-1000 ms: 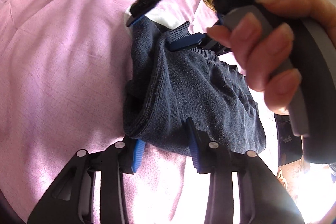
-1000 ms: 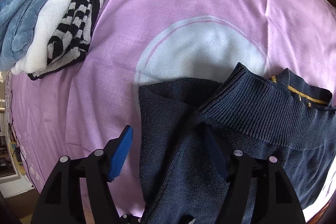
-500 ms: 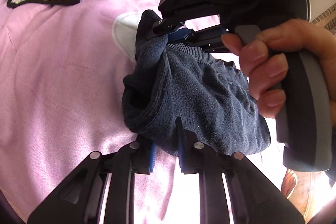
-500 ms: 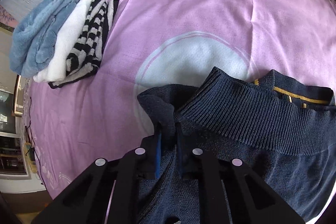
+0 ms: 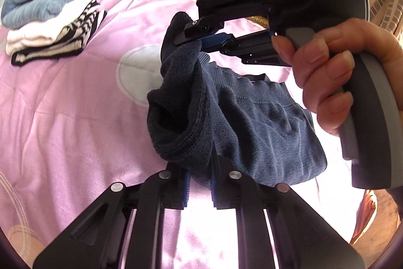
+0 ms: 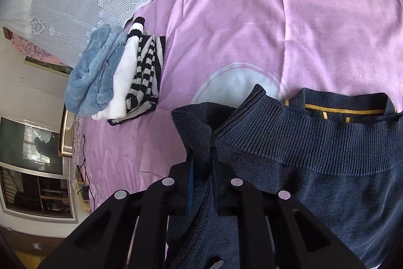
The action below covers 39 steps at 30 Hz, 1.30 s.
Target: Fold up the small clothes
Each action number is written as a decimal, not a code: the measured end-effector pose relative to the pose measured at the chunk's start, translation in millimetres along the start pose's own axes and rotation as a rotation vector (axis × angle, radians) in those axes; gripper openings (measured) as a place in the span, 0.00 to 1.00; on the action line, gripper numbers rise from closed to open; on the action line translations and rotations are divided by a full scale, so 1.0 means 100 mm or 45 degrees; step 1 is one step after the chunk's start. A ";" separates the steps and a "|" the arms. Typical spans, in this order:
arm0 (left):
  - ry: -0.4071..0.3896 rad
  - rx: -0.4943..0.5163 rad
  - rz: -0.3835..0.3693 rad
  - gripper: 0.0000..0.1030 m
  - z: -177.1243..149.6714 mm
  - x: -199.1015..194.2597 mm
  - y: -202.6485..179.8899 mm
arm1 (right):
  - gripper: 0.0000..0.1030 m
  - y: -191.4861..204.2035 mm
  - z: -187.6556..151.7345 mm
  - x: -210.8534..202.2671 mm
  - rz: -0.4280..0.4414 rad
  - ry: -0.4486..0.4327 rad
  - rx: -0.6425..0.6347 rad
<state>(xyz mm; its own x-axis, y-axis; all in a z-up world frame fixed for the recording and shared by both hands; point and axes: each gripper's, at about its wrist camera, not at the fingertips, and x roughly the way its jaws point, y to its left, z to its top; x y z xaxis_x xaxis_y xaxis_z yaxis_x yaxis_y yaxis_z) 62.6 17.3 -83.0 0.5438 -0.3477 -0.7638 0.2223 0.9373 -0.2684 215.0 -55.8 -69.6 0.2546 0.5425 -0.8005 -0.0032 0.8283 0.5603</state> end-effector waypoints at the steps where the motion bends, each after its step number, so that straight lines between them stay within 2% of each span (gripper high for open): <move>1: -0.004 0.019 0.012 0.10 0.01 0.00 -0.03 | 0.12 -0.02 0.00 -0.06 0.011 -0.008 -0.005; 9: -0.048 0.142 0.054 0.10 0.01 -0.05 -0.42 | 0.12 -0.26 -0.01 -0.56 0.084 -0.076 -0.036; 20: -0.073 0.222 0.086 0.10 0.03 -0.05 -0.97 | 0.12 -0.73 -0.06 -1.09 0.158 -0.142 -0.014; 31: -0.078 0.283 0.099 0.10 0.06 -0.02 -1.31 | 0.12 -1.12 -0.10 -1.38 0.226 -0.168 0.013; 39: -0.064 0.355 0.072 0.10 0.08 0.04 -1.54 | 0.12 -1.42 -0.11 -1.57 0.239 -0.194 0.024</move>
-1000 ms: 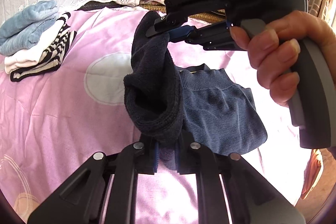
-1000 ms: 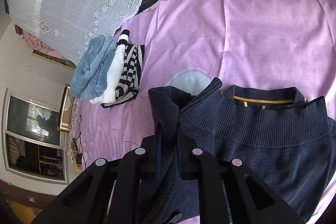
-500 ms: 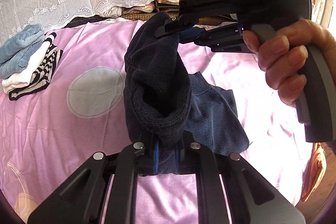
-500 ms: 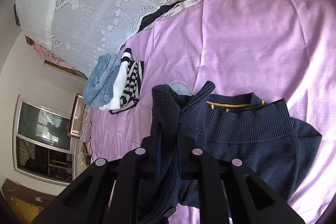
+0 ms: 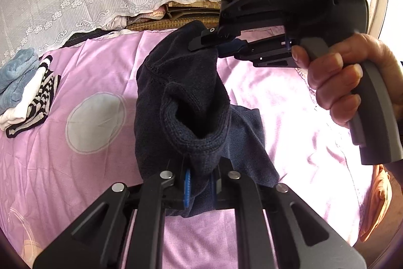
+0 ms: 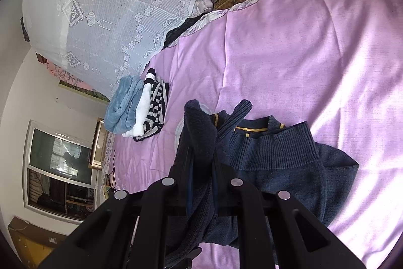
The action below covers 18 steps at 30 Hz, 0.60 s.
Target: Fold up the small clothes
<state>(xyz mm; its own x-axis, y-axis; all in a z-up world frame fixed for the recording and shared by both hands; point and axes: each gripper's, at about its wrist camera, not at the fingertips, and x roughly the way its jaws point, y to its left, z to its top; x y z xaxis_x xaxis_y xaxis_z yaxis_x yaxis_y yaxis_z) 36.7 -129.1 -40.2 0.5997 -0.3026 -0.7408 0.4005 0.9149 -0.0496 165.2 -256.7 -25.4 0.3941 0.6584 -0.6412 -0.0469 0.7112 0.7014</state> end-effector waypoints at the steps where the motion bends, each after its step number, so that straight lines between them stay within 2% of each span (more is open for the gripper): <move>1: 0.002 0.010 -0.006 0.10 0.01 0.01 -0.03 | 0.12 -0.04 0.00 -0.03 0.002 -0.004 0.005; 12: 0.050 0.100 -0.070 0.10 0.04 0.20 -0.34 | 0.12 -0.54 -0.04 -0.28 0.002 -0.031 0.093; 18: 0.090 0.197 -0.080 0.10 -0.06 0.32 -0.56 | 0.12 -0.93 -0.20 -0.39 0.004 -0.052 0.177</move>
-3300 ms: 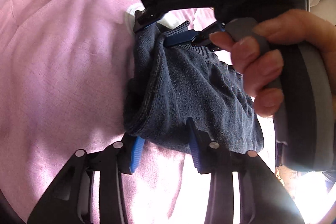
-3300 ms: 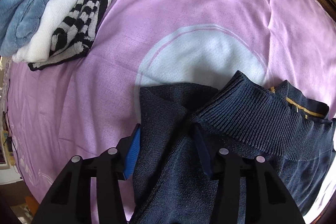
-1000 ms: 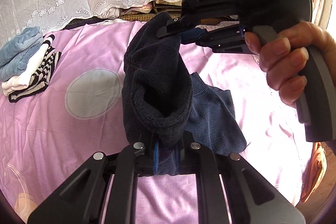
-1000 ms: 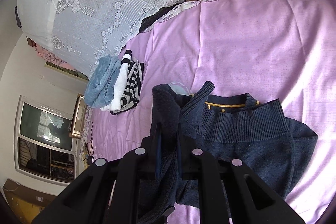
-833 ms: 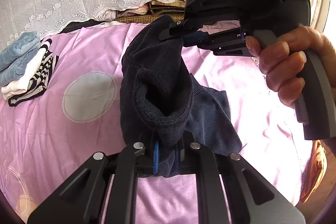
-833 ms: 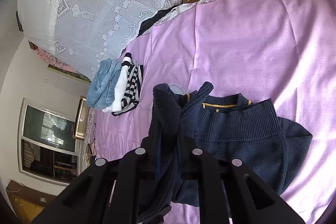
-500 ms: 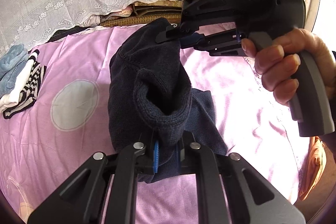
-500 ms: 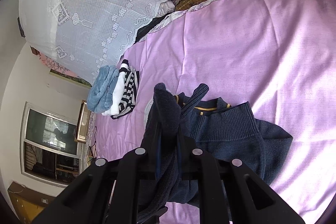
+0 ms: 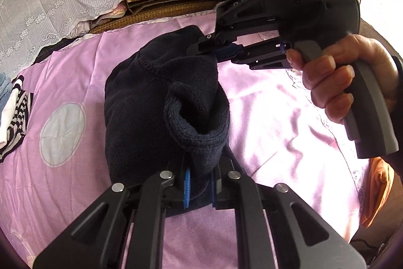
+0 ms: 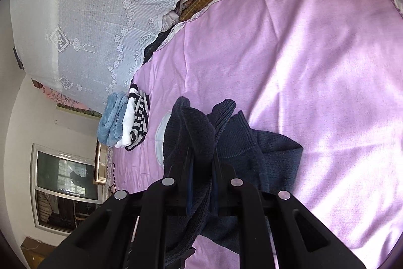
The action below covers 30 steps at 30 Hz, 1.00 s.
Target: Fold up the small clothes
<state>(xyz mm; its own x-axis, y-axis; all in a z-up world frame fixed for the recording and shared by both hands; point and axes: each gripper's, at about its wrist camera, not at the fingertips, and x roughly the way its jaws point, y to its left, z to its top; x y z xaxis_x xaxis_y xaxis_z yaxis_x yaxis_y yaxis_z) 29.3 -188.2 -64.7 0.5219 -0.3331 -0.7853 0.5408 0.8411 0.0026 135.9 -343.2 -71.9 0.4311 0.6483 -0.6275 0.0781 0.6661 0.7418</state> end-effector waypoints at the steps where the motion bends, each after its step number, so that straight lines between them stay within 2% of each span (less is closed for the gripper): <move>1: 0.012 0.020 0.000 0.10 -0.02 0.03 -0.03 | 0.12 -0.08 -0.03 -0.01 -0.003 0.001 0.021; 9: 0.102 0.137 -0.001 0.11 -0.15 0.32 -0.29 | 0.12 -0.66 -0.21 0.09 -0.022 0.014 0.179; 14: 0.120 0.178 -0.018 0.18 -0.22 0.43 -0.39 | 0.12 -0.88 -0.26 0.16 -0.029 0.013 0.231; 15: 0.121 0.185 -0.025 0.20 -0.23 0.44 -0.40 | 0.13 -0.91 -0.27 0.18 -0.027 0.012 0.241; 17: 0.127 0.192 -0.059 0.33 -0.25 0.43 -0.43 | 0.13 -0.98 -0.31 0.21 -0.021 0.011 0.263; 18: 0.129 0.190 -0.082 0.36 -0.26 0.41 -0.44 | 0.16 -1.01 -0.32 0.22 -0.019 0.008 0.273; 19: 0.130 0.190 -0.103 0.42 -0.27 0.38 -0.44 | 0.25 -1.04 -0.34 0.21 -0.022 0.006 0.281; 20: 0.129 0.195 -0.120 0.46 -0.29 0.35 -0.45 | 0.31 -1.07 -0.35 0.20 -0.029 0.001 0.292; 22: 0.118 0.205 -0.139 0.47 -0.31 0.27 -0.45 | 0.32 -1.11 -0.38 0.15 -0.012 -0.013 0.305; 24: 0.109 0.190 -0.169 0.47 -0.31 0.17 -0.38 | 0.34 -1.10 -0.42 0.05 -0.021 -0.027 0.284; 27: 0.078 0.134 -0.151 0.53 -0.28 0.00 -0.19 | 0.33 -0.99 -0.47 -0.16 -0.081 -0.076 0.183; 30: 0.050 0.036 -0.124 0.55 -0.22 -0.12 0.10 | 0.22 -0.72 -0.54 -0.36 -0.122 -0.116 0.021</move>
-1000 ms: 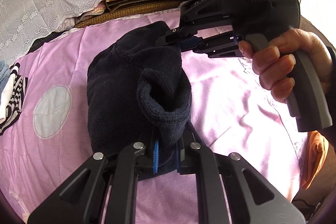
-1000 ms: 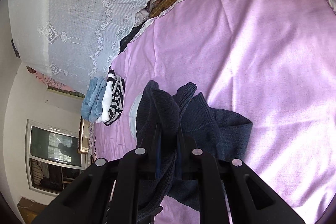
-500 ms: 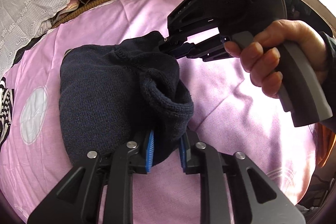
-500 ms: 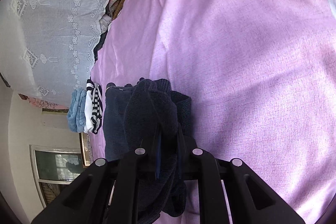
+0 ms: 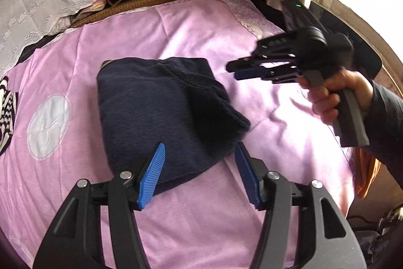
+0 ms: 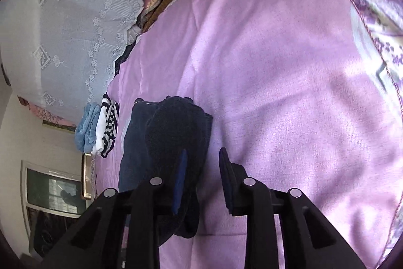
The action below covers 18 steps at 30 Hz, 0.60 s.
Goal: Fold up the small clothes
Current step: 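Open the left tool and release the folded navy bundle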
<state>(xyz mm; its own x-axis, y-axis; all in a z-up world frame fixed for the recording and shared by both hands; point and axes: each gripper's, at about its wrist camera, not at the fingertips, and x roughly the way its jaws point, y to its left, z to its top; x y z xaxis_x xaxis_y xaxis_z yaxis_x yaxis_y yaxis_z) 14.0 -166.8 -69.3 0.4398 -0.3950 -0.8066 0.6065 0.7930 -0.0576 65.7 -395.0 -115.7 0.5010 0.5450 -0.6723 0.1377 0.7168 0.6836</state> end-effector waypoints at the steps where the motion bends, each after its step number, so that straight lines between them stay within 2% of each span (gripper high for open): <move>1: -0.006 -0.028 0.016 0.57 0.03 -0.02 0.09 | 0.19 0.11 -0.02 -0.05 0.000 -0.007 -0.062; 5: -0.005 -0.081 0.111 0.58 0.18 0.02 0.37 | 0.18 0.63 -0.18 -0.09 0.023 -0.022 -0.284; 9: 0.049 -0.081 0.159 0.58 0.30 0.19 0.50 | 0.18 0.98 -0.34 0.07 0.059 0.020 -0.390; 12: 0.083 -0.048 0.212 0.58 0.28 0.33 0.52 | 0.18 1.00 -0.48 0.19 -0.010 0.042 -0.423; 18: 0.137 -0.129 0.186 0.71 0.05 0.51 0.67 | 0.15 0.67 -0.74 0.31 -0.111 0.110 -0.368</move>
<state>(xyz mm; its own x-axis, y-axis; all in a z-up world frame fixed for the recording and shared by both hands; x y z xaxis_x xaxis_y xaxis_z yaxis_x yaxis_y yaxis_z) 80.4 -136.3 -111.8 0.4418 -0.2251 -0.8684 0.4694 0.8829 0.0100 27.3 -297.6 -111.9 0.4214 0.5023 -0.7550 -0.0779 0.8495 0.5217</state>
